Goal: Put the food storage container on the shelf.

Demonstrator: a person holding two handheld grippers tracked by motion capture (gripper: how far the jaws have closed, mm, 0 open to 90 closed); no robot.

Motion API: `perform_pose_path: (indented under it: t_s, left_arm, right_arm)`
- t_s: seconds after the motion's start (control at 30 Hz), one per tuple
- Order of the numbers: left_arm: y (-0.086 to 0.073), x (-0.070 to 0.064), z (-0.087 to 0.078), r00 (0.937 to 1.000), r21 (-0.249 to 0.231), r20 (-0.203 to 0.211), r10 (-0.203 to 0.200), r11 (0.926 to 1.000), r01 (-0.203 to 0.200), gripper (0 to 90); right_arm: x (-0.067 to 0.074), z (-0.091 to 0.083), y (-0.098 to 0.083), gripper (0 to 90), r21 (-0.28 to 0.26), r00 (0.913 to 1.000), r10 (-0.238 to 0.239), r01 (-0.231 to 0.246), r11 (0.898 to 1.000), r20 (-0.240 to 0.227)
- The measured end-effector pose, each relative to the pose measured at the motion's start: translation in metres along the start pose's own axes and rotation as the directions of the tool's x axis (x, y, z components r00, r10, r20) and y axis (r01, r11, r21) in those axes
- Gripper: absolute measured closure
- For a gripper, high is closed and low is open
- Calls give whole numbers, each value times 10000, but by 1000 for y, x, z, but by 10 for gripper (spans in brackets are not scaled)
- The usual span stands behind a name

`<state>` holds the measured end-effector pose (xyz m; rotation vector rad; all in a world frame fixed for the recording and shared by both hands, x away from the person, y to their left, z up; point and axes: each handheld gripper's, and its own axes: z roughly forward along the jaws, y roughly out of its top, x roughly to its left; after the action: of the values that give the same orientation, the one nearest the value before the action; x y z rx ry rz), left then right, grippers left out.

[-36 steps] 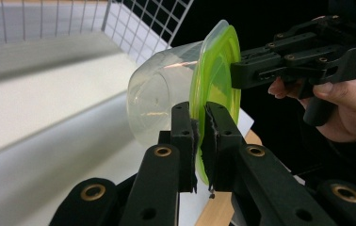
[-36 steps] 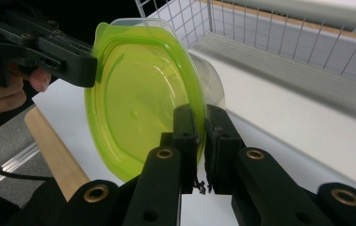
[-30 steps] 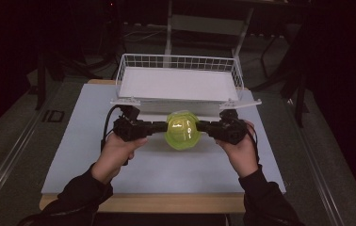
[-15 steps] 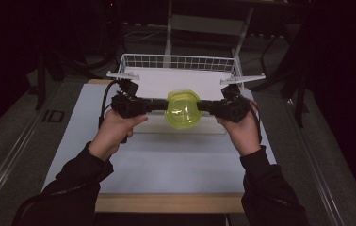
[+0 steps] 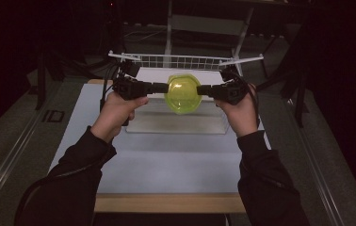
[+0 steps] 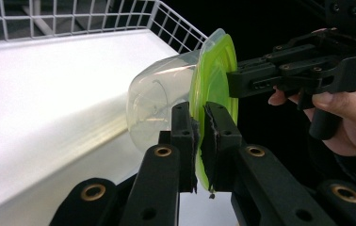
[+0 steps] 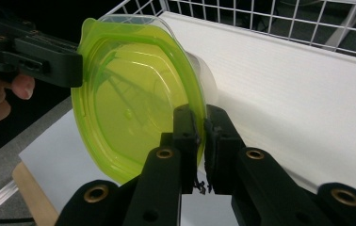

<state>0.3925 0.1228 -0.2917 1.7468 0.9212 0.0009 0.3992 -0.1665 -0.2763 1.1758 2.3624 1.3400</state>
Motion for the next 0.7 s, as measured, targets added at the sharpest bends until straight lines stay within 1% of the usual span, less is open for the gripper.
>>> perform_pose_path:
  t_s: [0.07, 0.17, 0.23, 0.27, 0.33, 0.37, 0.43, 0.5, 0.53, 0.6, 0.7]
  left_arm:
    - [4, 3, 2, 9999, -41, -99, -83, 10000, 82, 842]
    - [11, 8, 4, 9996, -48, -261, -128, 9999, 127, 842]
    - [15, 10, 6, 9987, 11, -514, -55, 10000, 55, 844]
    - [16, 11, 7, 9986, -4, -516, -102, 9999, 102, 845]
    - [19, 15, 8, 9975, -15, -666, -216, 9998, 216, 847]
    - [20, 17, 9, 9974, -32, -662, -297, 9996, 296, 852]
    - [20, 22, 10, 9969, -91, -645, -453, 9990, 448, 853]
    - [20, 27, 13, 9967, -54, -614, -528, 9986, 526, 853]
    - [20, 29, 14, 9964, -63, -565, -628, 9980, 626, 853]
    - [20, 32, 18, 9958, -25, -598, -699, 9976, 699, 853]
    - [21, 38, 24, 9947, 85, -607, -828, 9965, 834, 851]
  right_arm:
    - [-2, 3, 4, 841, 68, 9999, 41, -41, 10000, 112]
    - [-5, 6, 11, 841, 90, 9995, 277, -278, 9996, 126]
    - [-7, 8, 16, 842, 182, 9992, 262, -268, 9995, 304]
    - [-8, 10, 19, 842, 235, 9990, 334, -341, 9991, 308]
    - [-9, 12, 23, 842, 289, 9987, 381, -391, 9988, 342]
    - [-10, 13, 25, 842, 297, 9986, 465, -473, 9984, 270]
    - [-11, 16, 29, 843, 421, 9981, 475, -492, 9979, 398]
    - [-11, 20, 32, 843, 529, 9974, 484, -512, 9973, 529]
    - [-13, 21, 32, 843, 603, 9968, 633, -662, 9960, 481]
    - [-16, 25, 32, 843, 716, 9955, 780, -817, 9941, 536]
    - [-23, 30, 31, 843, 825, 9922, 1155, -1191, 9895, 469]
